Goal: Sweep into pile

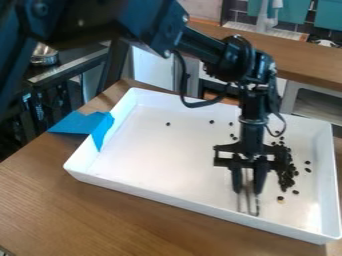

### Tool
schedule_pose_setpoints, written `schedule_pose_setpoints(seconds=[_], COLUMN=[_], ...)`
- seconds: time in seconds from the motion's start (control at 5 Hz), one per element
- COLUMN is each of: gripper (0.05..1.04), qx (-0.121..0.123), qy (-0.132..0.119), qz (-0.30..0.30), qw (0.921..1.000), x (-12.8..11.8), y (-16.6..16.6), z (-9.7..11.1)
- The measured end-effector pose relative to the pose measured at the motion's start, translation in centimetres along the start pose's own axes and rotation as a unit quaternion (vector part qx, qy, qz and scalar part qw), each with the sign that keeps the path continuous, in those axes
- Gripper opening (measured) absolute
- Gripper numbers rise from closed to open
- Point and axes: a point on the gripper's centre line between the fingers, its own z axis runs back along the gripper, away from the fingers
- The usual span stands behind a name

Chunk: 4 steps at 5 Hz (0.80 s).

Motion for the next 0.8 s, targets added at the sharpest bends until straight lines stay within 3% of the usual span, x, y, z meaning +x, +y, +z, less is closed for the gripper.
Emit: schedule_pose_setpoints(seconds=[0.6,0.8], gripper=[0.339,0.339], qx=[-0.038,-0.047], qy=[0.016,0.021], qz=[-0.003,-0.018], qw=[0.9991,0.9985], x=[1.4,0.8], y=[-4.0,-4.0], z=[-0.2,-0.1])
